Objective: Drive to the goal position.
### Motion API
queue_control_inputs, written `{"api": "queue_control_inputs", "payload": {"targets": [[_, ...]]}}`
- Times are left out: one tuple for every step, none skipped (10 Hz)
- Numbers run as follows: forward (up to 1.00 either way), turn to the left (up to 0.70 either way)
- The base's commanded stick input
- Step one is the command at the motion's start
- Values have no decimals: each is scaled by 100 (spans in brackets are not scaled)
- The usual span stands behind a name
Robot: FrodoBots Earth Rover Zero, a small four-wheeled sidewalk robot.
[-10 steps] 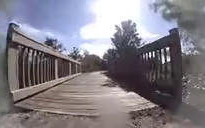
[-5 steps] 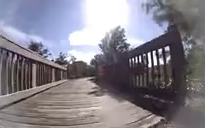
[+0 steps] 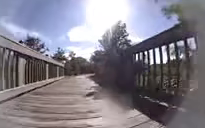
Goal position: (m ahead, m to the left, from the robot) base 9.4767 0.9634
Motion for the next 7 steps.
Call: {"api": "queue_control_inputs", "payload": {"targets": [[85, 22], [85, 7], [85, 0], [85, 0], [85, 0], [85, 0], [85, 0]]}}
